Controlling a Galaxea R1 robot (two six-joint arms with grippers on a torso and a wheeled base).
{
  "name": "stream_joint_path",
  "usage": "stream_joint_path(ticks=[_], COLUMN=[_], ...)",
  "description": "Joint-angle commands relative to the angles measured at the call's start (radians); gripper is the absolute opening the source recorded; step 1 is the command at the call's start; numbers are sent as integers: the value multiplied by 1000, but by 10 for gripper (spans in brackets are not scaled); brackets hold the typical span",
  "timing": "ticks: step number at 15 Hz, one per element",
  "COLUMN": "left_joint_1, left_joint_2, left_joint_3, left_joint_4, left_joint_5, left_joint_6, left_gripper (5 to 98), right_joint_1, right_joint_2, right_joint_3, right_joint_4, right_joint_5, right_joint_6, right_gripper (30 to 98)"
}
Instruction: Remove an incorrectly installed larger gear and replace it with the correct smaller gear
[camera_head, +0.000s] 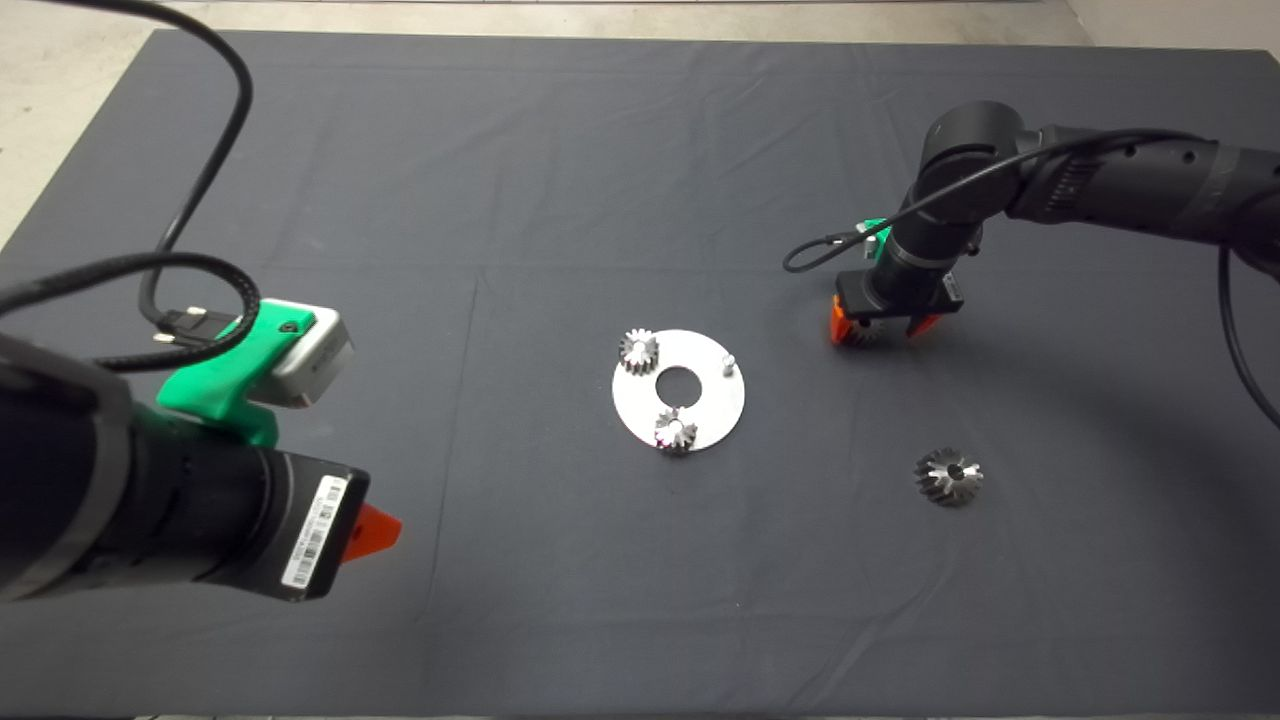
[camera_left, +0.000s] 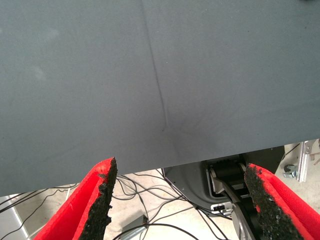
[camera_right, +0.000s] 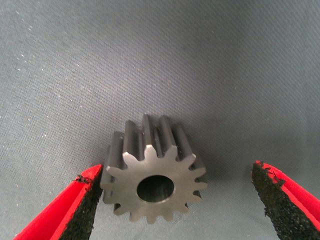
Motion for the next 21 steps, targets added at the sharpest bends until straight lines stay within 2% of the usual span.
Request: stream_joint_path(ticks=[1,5,7,14,21], left_joint_1=[-11,-11,-11,-11,-11], left_joint_2=[-1,-1,-1,-1,1], left_joint_3=[11,11,11,12,12], left_joint_4=[8,8,8,8,10], left_joint_5=[6,7,6,6,4], left_joint_6=[-3,-3,-3,-3,-2], left_gripper=[642,642,642,642,642], right_joint_1=[-4,1,2,1,4], right_joint_2=[54,65,67,63,46], right_joint_3=[7,8,8,56,68], right_joint_4=[-65,-68,-68,-69,-66], right_joint_5=[-69,-71,-71,-71,-72], right_joint_6=[4,10,10,13,21], right_gripper=[781,760,699,614,614])
